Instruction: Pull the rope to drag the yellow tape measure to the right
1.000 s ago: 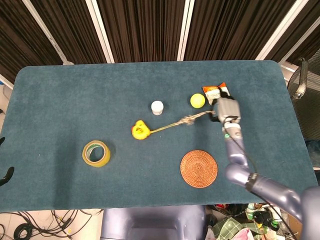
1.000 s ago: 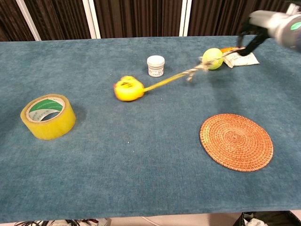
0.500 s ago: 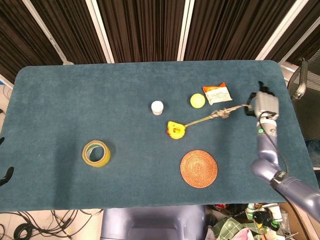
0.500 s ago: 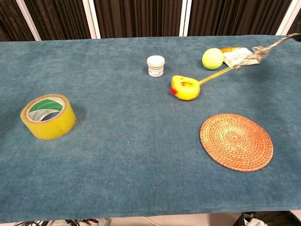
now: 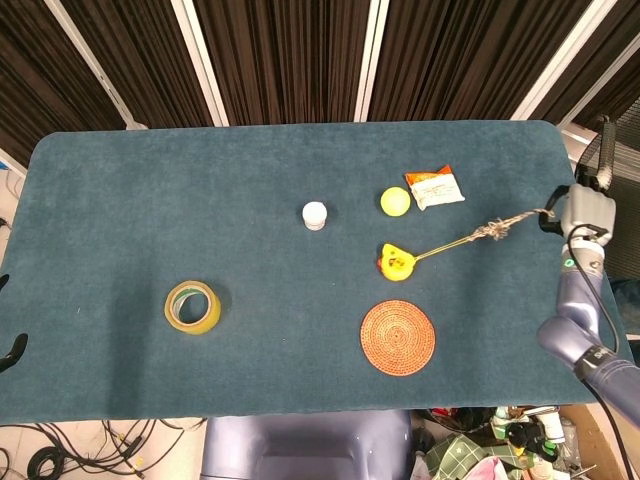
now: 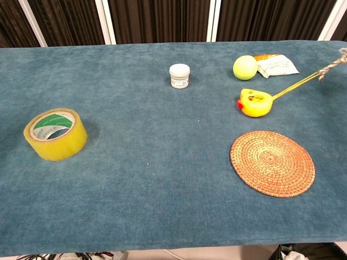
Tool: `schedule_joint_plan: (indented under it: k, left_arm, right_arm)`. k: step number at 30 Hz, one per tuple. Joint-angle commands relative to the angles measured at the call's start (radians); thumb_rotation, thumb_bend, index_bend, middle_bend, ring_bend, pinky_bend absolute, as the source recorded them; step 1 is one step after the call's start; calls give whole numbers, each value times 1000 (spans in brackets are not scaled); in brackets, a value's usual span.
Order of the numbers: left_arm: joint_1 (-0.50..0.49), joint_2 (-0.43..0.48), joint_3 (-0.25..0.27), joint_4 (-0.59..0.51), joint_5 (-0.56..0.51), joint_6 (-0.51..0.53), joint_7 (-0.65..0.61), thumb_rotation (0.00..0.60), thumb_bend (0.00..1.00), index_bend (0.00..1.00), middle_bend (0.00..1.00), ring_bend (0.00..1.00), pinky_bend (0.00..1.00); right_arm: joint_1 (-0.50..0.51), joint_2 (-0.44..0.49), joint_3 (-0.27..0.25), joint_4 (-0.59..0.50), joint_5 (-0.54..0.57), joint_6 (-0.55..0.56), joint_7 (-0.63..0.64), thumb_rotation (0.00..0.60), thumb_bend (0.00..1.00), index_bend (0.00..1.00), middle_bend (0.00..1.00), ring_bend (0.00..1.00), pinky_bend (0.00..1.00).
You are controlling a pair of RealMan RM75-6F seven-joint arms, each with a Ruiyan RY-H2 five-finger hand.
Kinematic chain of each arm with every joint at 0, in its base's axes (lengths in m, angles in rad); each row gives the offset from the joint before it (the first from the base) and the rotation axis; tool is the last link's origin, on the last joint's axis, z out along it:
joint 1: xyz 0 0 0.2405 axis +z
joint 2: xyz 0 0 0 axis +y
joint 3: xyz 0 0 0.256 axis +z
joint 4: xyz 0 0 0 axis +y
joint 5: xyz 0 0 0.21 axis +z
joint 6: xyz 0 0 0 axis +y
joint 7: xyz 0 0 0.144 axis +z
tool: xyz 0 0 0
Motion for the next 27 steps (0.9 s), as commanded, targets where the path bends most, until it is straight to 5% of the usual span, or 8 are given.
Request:
schedule_joint_plan:
  k: [1, 15, 21, 27]
  left_arm:
    - [-1, -1, 0, 0, 0, -1, 3, 600, 304, 105, 0, 0, 0]
    - [-1, 2, -1, 0, -4, -7, -10, 600, 304, 104, 0, 0, 0]
    - [-3, 7, -4, 1, -14, -15, -29, 600, 304, 104, 0, 0, 0]
    - [-8, 7, -1, 2, -10, -26, -28, 600, 304, 104, 0, 0, 0]
  right_arm:
    - [-12, 7, -20, -18, -38, -9, 12, 600, 418, 725, 0, 83, 148]
    - [16, -60, -39, -183, -144, 5, 47, 600, 403, 714, 0, 77, 147]
    - [26, -42, -72, -310, -101, 37, -47, 600, 191, 39, 0, 17, 146]
    - [-20, 78, -70, -609, -51, 168, -94, 600, 82, 0, 0, 16, 141]
